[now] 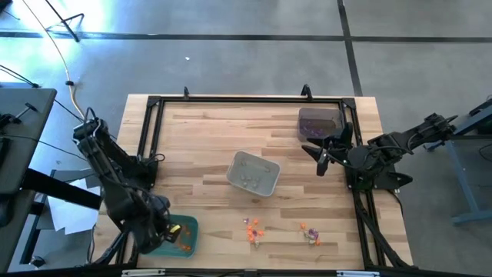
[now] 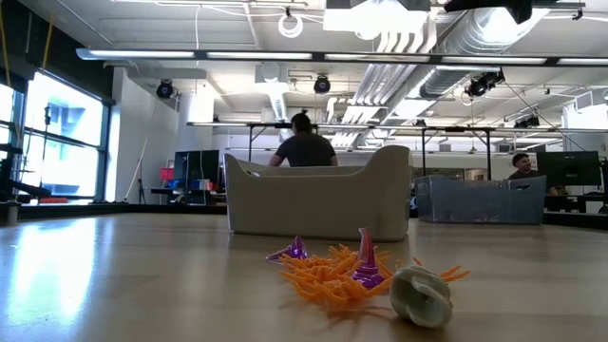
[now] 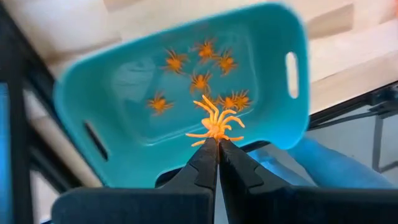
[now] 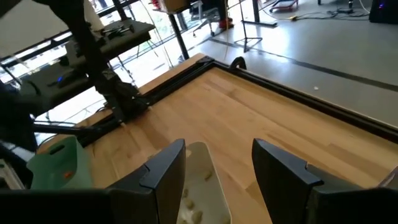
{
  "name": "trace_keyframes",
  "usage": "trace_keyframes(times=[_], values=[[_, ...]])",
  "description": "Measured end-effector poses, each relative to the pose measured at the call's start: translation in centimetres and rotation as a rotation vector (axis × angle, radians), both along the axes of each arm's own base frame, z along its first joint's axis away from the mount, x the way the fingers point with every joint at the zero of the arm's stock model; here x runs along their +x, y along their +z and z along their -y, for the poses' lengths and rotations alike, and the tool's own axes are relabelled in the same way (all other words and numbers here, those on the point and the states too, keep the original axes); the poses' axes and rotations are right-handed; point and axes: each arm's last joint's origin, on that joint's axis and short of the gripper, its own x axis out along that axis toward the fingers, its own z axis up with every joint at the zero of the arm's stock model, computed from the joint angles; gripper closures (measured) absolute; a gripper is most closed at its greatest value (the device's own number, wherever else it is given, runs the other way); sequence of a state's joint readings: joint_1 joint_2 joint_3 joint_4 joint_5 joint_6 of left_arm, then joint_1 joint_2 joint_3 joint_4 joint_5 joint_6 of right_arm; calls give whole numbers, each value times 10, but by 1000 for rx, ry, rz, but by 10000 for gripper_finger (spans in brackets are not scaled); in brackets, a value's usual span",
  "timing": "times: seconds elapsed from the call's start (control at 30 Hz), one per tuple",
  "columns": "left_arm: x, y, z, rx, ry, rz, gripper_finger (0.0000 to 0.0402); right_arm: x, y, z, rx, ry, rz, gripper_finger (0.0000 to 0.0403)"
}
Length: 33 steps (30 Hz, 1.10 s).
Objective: Sort Halloween decoration
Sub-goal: Put the orange spider toy into the green bin
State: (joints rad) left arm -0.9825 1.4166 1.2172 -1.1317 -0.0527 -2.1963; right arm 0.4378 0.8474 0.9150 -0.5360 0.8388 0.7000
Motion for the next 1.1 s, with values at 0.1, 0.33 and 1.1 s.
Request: trace_keyframes(times=[0.1, 0.33, 1.1], values=[[1, -25, 3, -44, -6, 4, 401, 1, 0, 0, -2, -10, 0, 221], [-3, -78, -3, -59, 12, 11, 401, 5, -2, 5, 14, -41, -6, 221], [7, -86, 11, -235, -131, 213, 382, 16, -8, 17, 77, -44, -50, 221]])
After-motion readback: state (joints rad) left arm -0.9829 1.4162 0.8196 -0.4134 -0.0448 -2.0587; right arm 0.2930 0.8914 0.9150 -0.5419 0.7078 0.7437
